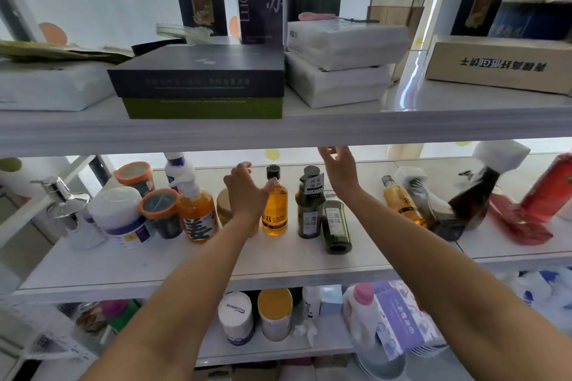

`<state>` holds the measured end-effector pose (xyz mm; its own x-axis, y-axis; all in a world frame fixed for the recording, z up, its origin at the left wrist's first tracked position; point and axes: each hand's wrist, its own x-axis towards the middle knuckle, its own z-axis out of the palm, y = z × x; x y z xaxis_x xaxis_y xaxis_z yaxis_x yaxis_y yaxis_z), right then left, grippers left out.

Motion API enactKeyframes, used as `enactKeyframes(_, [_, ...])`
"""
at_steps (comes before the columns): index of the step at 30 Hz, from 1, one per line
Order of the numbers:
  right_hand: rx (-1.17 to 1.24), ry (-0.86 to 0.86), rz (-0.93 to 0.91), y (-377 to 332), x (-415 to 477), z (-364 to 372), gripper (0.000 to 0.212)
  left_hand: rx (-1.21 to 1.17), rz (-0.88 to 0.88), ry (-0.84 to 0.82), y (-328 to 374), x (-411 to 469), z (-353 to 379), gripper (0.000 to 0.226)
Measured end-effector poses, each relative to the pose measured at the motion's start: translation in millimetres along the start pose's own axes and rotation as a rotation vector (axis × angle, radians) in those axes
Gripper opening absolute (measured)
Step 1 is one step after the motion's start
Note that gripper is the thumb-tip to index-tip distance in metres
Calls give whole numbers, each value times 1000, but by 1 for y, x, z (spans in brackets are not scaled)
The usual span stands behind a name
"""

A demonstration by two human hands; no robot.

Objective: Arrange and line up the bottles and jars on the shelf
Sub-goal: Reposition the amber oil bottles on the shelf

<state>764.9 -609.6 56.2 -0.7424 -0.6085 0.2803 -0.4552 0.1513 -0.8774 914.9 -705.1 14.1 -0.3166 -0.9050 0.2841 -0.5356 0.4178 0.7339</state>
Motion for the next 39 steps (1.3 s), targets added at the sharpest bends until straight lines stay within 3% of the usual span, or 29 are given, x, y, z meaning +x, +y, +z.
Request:
enactKeyframes(2, [-250, -169, -85, -15, 2, 8, 54, 85, -39, -200, -4, 6, 2, 68])
enactKeyframes(4, [-585, -286, -289, -30, 1, 17, 59, 134, -58, -301, -3, 5, 5, 64])
enactKeyframes(7, [-857, -397, -518, -43, -2, 35, 59, 154, -62, -287, 1, 3, 11, 56])
enactKeyframes(11, [-1064, -456, -595, -46, -2, 56, 37, 125, -92, -317, -1, 8, 15, 59])
enactKeyframes(14, [-1035, -447, -556, -51, -1, 60, 24, 237, -54, -385, -2, 7, 15, 73])
enactKeyframes(18, [-1018, -471, -525, -54, -1, 59, 26, 284, 25, -361, -2, 6, 16, 69])
enactKeyframes(21, [-969, -473, -493, -53, -3, 57, 31, 154, 3, -371, -1, 8, 11, 65])
enactKeyframes(26, [-690, -381, -357, -61, 1, 43, 37, -92, 10, -301, 12, 16, -9, 55])
enactKeyframes(30, [-661, -448, -261, -67, 0, 35, 47, -297, 23, -288, 21, 16, -36, 44])
enactKeyframes(39, [-179, -597, -230, -77, -19, 7, 40, -283, 16, -198, 54, -21, -74, 28])
